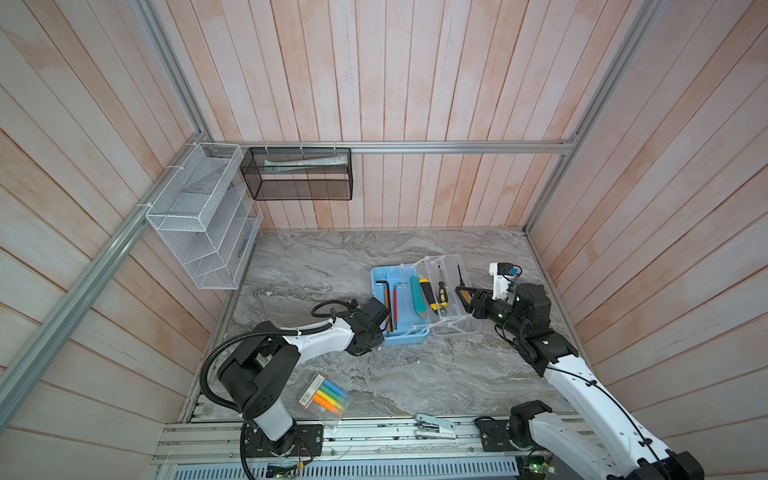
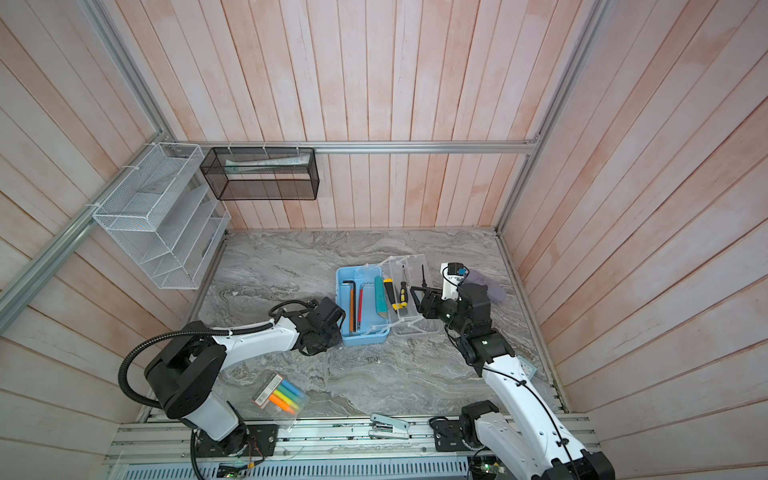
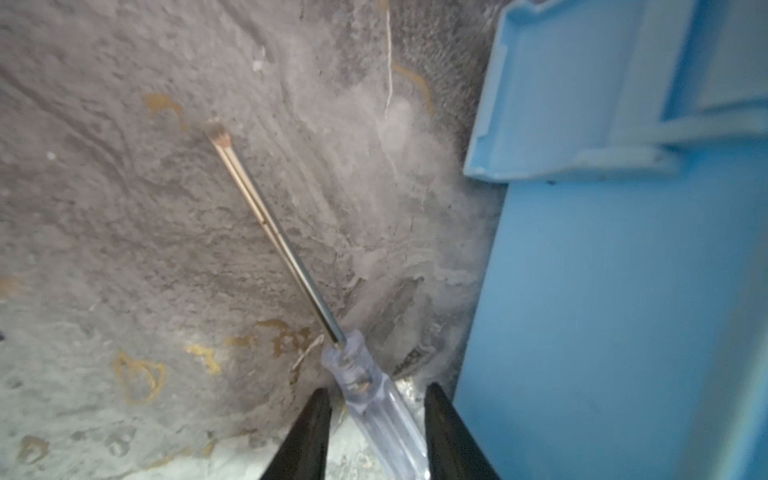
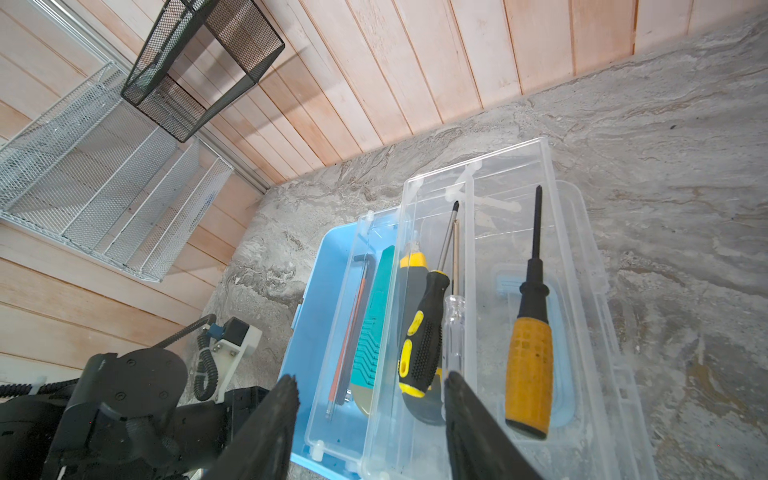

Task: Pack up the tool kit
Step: 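Lower the left gripper onto the clear-handled screwdriver and close, then lift the clear-handled screwdriver off the table with the left gripper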

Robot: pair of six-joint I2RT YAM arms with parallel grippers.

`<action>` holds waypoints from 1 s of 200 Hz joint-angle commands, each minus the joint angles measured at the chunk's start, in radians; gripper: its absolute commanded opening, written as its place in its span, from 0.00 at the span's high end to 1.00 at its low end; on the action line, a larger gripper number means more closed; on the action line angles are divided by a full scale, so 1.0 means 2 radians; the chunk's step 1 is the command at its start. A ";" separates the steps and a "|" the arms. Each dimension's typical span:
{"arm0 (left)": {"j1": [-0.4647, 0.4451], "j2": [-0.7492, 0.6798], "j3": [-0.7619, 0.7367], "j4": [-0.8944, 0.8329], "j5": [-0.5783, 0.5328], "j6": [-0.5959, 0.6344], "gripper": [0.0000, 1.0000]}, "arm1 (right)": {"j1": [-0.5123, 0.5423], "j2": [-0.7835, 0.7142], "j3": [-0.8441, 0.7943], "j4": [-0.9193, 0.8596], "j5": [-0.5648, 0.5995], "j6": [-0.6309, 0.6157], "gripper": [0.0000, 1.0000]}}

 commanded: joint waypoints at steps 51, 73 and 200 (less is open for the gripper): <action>0.005 0.038 0.021 -0.059 0.002 0.068 0.76 | 0.000 -0.006 -0.009 0.017 -0.003 0.003 0.44; 0.009 0.039 0.025 -0.064 0.002 0.085 0.80 | 0.001 -0.006 -0.011 0.018 -0.003 0.004 0.44; 0.010 0.066 0.014 -0.065 -0.020 0.107 0.83 | 0.001 0.006 -0.022 0.038 -0.002 0.013 0.44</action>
